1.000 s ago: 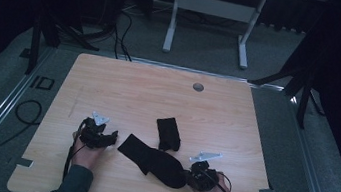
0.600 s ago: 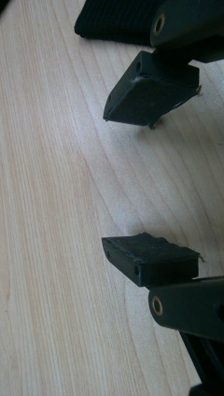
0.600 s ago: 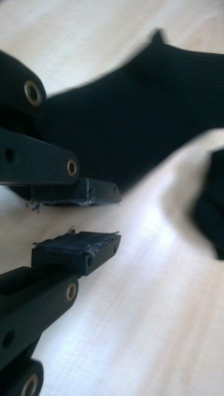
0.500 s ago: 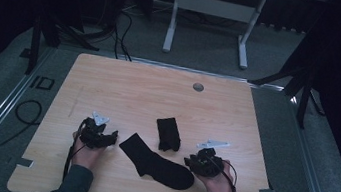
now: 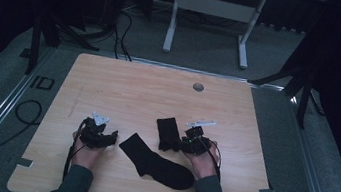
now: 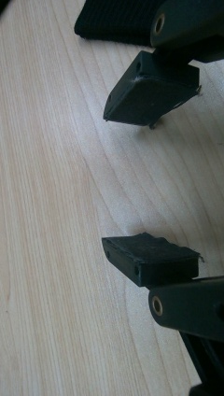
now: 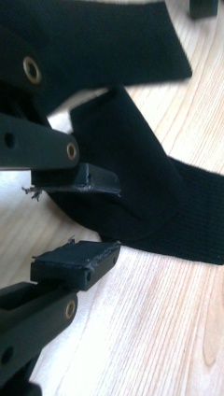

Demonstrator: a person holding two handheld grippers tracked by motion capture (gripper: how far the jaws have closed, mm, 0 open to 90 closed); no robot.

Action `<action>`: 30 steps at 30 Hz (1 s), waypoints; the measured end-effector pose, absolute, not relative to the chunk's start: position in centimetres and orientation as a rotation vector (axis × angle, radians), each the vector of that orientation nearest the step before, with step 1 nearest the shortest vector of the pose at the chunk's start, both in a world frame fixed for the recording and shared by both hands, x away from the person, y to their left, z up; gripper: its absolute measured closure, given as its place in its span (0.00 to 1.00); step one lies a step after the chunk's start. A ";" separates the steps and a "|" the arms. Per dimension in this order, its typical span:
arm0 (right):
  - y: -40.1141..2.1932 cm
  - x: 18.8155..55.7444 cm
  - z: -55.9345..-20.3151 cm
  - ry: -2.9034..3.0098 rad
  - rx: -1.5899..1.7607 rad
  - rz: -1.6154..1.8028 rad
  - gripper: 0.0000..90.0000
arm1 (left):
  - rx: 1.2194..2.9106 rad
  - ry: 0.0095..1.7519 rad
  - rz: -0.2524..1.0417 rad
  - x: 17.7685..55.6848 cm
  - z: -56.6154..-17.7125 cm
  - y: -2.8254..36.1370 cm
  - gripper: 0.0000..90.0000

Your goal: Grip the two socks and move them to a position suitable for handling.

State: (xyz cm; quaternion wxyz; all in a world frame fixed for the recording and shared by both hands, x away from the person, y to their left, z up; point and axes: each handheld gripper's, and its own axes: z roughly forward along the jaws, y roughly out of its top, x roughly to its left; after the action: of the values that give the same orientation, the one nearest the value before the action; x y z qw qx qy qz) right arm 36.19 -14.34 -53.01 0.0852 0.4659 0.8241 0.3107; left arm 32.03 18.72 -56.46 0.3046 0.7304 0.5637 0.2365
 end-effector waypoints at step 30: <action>-10.7 39.2 -53.6 2.585 1.166 0.670 0.95 | 1.931 1.493 0.630 32.1 -56.5 18.7 0.38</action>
State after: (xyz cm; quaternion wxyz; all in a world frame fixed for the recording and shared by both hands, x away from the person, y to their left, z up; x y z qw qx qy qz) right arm 39.18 -10.67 -53.62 0.1137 0.3975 0.8814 0.2283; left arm 32.06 18.68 -56.50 0.3057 0.7294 0.5639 0.2379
